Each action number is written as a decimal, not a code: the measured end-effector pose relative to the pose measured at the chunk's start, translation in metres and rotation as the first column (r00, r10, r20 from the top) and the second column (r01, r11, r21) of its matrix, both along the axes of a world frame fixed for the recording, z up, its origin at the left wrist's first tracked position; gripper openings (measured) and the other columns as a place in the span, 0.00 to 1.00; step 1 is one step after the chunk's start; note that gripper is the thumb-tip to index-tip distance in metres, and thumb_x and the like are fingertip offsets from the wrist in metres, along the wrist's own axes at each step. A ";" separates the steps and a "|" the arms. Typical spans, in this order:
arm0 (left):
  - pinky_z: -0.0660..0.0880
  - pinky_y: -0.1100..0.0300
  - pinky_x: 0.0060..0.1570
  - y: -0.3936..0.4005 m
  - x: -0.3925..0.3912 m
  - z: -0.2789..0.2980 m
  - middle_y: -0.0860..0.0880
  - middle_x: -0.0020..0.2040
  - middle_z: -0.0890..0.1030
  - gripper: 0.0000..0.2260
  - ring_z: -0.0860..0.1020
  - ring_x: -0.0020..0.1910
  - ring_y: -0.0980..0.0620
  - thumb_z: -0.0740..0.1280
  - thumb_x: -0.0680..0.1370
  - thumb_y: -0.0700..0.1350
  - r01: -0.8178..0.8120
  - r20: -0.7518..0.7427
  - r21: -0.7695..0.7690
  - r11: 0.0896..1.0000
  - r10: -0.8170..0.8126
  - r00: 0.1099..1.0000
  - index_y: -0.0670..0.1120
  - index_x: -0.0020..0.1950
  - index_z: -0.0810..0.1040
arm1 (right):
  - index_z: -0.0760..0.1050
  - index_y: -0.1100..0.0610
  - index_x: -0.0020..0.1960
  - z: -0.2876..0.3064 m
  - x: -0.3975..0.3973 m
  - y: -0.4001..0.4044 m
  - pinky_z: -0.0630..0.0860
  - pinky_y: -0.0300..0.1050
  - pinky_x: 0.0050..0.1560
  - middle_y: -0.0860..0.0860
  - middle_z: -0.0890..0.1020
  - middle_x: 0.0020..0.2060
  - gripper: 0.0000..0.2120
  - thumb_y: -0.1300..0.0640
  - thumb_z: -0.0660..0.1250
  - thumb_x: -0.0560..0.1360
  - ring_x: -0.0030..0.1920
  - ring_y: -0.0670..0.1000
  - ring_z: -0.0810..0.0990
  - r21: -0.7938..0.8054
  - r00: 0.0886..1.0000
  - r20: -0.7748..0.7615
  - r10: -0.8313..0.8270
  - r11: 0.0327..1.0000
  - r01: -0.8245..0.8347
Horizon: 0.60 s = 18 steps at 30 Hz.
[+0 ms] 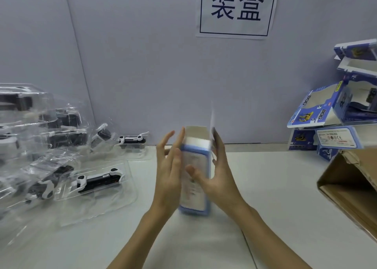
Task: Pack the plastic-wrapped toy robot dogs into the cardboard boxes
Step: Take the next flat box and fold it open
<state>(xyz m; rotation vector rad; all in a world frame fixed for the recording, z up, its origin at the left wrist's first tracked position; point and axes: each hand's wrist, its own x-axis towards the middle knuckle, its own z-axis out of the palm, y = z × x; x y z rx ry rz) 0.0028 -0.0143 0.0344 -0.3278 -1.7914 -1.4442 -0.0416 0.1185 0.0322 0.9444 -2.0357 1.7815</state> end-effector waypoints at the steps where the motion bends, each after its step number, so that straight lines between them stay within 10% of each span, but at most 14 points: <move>1: 0.75 0.63 0.66 0.001 0.002 0.001 0.59 0.76 0.68 0.21 0.73 0.71 0.54 0.54 0.88 0.51 0.002 -0.017 -0.026 1.000 -0.002 1.000 0.60 0.81 0.65 | 0.50 0.32 0.80 0.001 0.000 -0.001 0.79 0.38 0.63 0.38 0.67 0.76 0.49 0.30 0.75 0.68 0.72 0.42 0.73 -0.031 0.999 0.047 0.018 0.999 -0.016; 4: 0.79 0.61 0.58 -0.002 0.001 0.006 0.61 0.70 0.73 0.30 0.79 0.60 0.49 0.67 0.83 0.53 -0.097 -0.014 -0.033 0.995 0.097 0.995 0.53 0.83 0.59 | 0.59 0.39 0.76 0.005 -0.006 0.010 0.84 0.41 0.46 0.40 0.81 0.64 0.45 0.41 0.81 0.68 0.58 0.47 0.85 -0.137 0.989 0.139 0.053 0.990 -0.034; 8: 0.76 0.71 0.56 -0.016 0.000 0.008 0.61 0.69 0.72 0.38 0.75 0.65 0.66 0.69 0.73 0.71 -0.064 0.173 0.097 0.993 0.047 0.984 0.59 0.79 0.63 | 0.64 0.46 0.72 0.012 -0.017 0.029 0.84 0.49 0.47 0.54 0.86 0.57 0.33 0.46 0.77 0.73 0.56 0.59 0.86 -0.275 0.938 0.256 0.236 0.947 -0.163; 13: 0.83 0.57 0.46 -0.031 0.000 0.003 0.52 0.60 0.85 0.25 0.86 0.56 0.50 0.74 0.74 0.54 0.160 0.268 0.298 0.941 -0.243 0.932 0.61 0.68 0.69 | 0.63 0.38 0.75 0.009 -0.024 0.032 0.84 0.55 0.52 0.55 0.84 0.62 0.25 0.46 0.68 0.81 0.61 0.60 0.84 -0.304 0.883 0.289 0.371 0.910 -0.282; 18: 0.85 0.48 0.47 -0.028 0.004 0.006 0.46 0.61 0.84 0.21 0.86 0.53 0.41 0.77 0.78 0.50 0.209 0.213 0.250 0.946 -0.264 0.941 0.61 0.61 0.68 | 0.72 0.38 0.70 0.011 -0.019 0.030 0.83 0.63 0.51 0.45 0.81 0.62 0.15 0.53 0.58 0.87 0.60 0.59 0.84 -0.257 0.988 0.120 0.098 0.964 -0.065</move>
